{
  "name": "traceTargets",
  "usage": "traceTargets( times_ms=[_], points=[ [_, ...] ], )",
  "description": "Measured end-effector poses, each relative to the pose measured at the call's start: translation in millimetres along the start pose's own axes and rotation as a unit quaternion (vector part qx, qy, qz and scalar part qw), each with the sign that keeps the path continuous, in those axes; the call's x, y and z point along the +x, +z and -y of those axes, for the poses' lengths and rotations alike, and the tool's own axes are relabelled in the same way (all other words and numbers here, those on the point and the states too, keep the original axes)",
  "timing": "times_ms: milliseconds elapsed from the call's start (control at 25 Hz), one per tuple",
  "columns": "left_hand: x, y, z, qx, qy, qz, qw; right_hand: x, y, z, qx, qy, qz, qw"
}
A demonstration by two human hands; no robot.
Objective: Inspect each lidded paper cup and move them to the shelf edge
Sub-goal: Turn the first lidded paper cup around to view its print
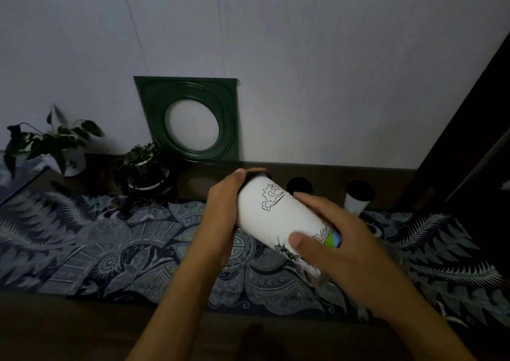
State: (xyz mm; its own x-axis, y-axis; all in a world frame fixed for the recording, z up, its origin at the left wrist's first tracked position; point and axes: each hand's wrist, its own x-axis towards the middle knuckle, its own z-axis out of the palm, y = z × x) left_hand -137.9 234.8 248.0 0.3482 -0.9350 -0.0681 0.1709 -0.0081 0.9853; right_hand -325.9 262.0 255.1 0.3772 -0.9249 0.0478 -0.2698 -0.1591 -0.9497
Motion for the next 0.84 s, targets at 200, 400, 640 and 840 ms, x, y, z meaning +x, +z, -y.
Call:
traceTargets(
  times_ms=[200,400,640,840],
  points=[
    [6,-1,0,-0.004,-0.064,-0.014,0.998,-6,6,-2,-0.360,-0.144,-0.009,0.922],
    [-1,-11,0,0.020,0.053,0.084,0.995,-3,1,-5,0.153,0.020,0.020,0.988],
    [-4,-6,-1,-0.004,0.068,0.059,0.996,-2,0,-1,0.179,0.045,0.011,0.983],
    [-2,-3,-4,-0.001,-0.036,0.026,0.999,-2,1,-9,-0.402,-0.194,-0.065,0.893]
  ],
)
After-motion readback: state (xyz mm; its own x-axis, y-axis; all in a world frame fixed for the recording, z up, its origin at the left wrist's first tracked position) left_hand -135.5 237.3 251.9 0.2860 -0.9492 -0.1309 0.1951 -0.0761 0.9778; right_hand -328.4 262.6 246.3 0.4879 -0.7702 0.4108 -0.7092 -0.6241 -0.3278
